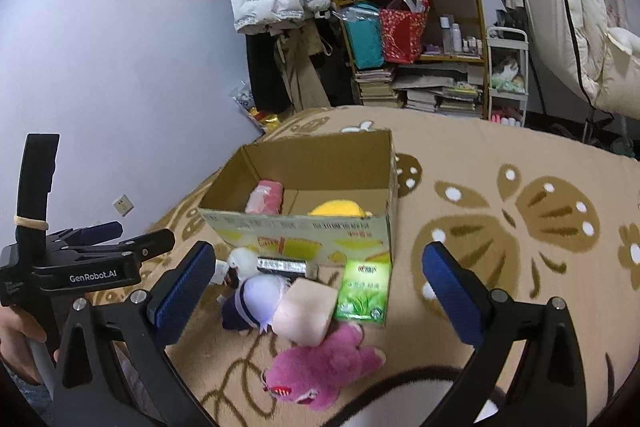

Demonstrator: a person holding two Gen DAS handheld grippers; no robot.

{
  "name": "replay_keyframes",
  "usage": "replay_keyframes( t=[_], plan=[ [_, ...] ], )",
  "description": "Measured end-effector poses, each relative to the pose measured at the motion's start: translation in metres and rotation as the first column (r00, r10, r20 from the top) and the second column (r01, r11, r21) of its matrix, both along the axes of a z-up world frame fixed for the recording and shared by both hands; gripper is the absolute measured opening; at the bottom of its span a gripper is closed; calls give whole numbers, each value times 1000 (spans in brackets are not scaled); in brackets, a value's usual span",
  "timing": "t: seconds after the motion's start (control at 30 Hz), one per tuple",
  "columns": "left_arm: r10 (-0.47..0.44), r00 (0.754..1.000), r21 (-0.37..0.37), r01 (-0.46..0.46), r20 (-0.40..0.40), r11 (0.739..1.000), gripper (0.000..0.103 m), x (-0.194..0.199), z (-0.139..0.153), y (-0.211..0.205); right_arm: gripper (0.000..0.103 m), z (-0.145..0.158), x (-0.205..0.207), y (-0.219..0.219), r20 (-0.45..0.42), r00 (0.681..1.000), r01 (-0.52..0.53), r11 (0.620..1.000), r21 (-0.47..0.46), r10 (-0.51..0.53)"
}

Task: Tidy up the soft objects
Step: 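Move both tools toward the purple plush doll and pink cube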

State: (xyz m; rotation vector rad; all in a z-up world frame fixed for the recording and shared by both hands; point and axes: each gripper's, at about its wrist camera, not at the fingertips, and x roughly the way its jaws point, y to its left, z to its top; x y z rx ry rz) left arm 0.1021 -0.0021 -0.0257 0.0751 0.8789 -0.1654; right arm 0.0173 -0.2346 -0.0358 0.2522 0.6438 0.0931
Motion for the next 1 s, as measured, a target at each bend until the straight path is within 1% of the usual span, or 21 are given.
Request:
replay_keyframes(
  t=[0.13, 0.27, 0.57, 0.67, 0.83, 1.0],
  plan=[
    [0, 999, 17, 1, -39, 1000, 103, 2, -16, -3, 103, -13, 0, -2, -42, 999, 0, 999, 42, 2],
    [-9, 997, 39, 12, -82, 999, 103, 5, -31, -8, 103, -29, 3, 0, -84, 996, 3, 999, 33, -1],
    [-4, 988, 26, 9, -154, 1000, 103, 15, -54, -9, 103, -61, 13, 9, -160, 987, -33, 999, 17, 35],
    [-14, 980, -7, 13, -197, 1000, 103, 21, -62, -8, 103, -67, 18, 12, -176, 983, -46, 999, 19, 48],
    [-22, 977, -2, 22, -210, 1000, 103, 28, -67, -13, 103, -76, 25, 16, -198, 978, -65, 998, 11, 66],
    [-27, 971, -6, 26, -239, 1000, 103, 36, -77, -17, 103, -86, 33, 21, -220, 972, -84, 996, 8, 84]
  ],
)
